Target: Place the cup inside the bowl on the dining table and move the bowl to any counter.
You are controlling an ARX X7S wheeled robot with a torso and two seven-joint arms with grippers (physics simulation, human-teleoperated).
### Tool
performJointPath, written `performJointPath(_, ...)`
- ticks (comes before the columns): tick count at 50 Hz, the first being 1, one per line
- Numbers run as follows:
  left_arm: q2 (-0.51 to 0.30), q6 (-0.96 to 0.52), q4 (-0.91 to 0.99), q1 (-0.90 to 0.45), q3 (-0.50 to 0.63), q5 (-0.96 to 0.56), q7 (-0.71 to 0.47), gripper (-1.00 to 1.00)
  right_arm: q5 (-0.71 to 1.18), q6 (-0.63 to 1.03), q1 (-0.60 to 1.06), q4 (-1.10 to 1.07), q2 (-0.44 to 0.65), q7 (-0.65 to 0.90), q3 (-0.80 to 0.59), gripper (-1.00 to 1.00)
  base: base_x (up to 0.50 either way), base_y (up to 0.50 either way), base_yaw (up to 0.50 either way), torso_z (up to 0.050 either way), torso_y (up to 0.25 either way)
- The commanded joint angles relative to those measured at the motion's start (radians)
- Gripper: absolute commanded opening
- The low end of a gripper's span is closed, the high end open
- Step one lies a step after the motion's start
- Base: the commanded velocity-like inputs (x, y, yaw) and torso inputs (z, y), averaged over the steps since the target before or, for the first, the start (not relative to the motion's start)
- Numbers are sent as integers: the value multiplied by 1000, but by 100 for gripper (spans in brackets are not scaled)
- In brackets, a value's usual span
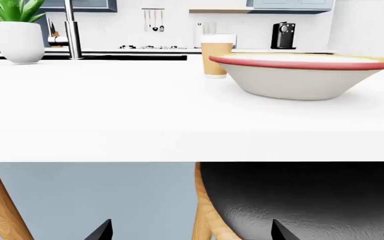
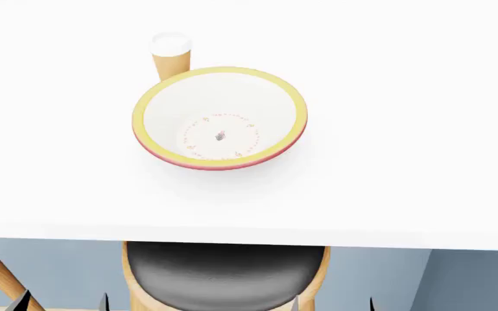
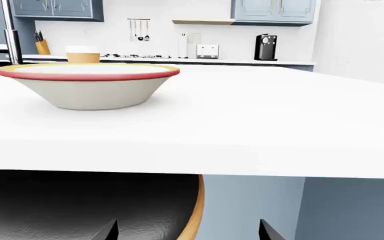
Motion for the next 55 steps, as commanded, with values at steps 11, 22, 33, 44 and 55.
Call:
performJointPath(11, -12, 9, 4, -1, 14, -1, -2, 100, 6, -1, 1, 1, 8, 7, -13, 100, 0, 0, 0, 50, 0)
performJointPath(22, -18, 16, 8, -1, 20, -1, -6, 100, 8, -5, 5, 5, 11, 11, -19, 100, 0, 0, 0, 50, 0)
performJointPath(33, -10, -1, 6, -10, 15, -10, -32, 100, 14, -8, 5, 5, 16, 14, -26, 100, 0, 0, 0, 17, 0)
performJointPath(44, -57, -166, 187, -26, -10, -135, -41, 100, 29, 119, 29, -199, 64, 37, -16, 100, 0, 0, 0, 0, 0)
performJointPath(55, -204, -602, 455, -285, -11, -253, -74, 100, 239, 532, 254, -480, 243, 36, 95, 100, 0, 0, 0, 0, 0)
